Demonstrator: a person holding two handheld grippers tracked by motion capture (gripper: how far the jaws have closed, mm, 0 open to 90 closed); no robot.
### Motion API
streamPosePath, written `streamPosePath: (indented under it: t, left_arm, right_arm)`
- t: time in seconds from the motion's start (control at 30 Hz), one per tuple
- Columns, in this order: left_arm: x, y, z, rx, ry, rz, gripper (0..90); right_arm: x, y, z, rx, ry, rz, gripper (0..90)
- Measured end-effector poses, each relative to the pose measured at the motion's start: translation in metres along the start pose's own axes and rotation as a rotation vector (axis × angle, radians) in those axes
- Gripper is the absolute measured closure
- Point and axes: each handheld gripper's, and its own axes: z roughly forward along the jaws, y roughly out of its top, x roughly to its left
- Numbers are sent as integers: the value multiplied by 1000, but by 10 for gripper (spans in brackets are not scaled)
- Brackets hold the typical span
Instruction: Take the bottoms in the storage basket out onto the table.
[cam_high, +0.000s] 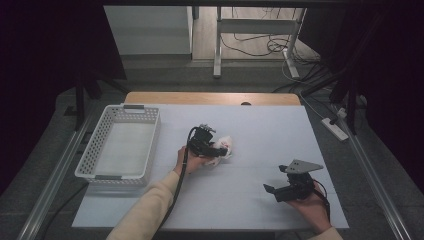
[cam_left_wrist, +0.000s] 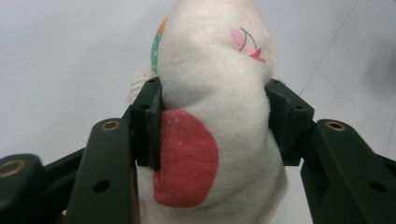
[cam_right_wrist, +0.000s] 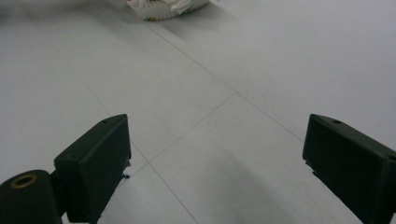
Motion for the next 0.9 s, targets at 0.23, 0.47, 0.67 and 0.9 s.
streamPosePath:
  t: [0.23,0.47,0.67,0.9]
  left_arm:
    - [-4,-1,5,23,-9,22,409]
    - [-3,-1,5,28,-32,37,345]
    - [-6,0,2,15,-18,61,176]
    - [-13,0,-7,-49,-6,116,112]
  right_arm:
    - [0,0,0,3,-1,-1,78]
    - [0,0,0,1,-1,0,78]
    - [0,0,0,-1,-1,-1,78]
    - [0,0,0,1,0,-2,78]
